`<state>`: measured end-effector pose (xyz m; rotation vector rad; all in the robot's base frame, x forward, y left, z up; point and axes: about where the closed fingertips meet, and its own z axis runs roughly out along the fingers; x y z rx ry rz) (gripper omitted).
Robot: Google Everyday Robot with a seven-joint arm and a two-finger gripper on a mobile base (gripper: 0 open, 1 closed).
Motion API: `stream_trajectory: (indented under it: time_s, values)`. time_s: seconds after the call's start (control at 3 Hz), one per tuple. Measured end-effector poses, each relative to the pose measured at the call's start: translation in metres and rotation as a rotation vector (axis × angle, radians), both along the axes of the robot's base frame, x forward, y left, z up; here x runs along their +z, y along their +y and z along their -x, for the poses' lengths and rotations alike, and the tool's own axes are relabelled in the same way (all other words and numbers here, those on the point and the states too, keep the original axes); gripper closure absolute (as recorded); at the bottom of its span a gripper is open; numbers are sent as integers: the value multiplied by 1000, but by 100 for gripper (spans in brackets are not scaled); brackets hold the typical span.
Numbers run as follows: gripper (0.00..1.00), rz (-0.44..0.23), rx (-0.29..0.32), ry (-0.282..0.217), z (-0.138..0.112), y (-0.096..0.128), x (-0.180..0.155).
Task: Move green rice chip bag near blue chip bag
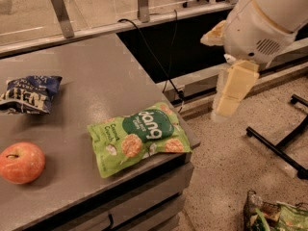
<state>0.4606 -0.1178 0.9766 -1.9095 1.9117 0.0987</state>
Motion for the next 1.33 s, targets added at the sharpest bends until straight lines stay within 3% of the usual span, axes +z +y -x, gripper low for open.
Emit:
stream_trajectory:
  time_s: [0.33, 0.67, 1.0, 1.33]
  values:
    - [0, -74, 149, 12, -7, 61, -24]
    - [0, -68, 237, 88, -19, 101, -90]
    - [0, -60, 274, 158, -19, 114, -127]
    - [0, -60, 276, 164, -19, 115, -130]
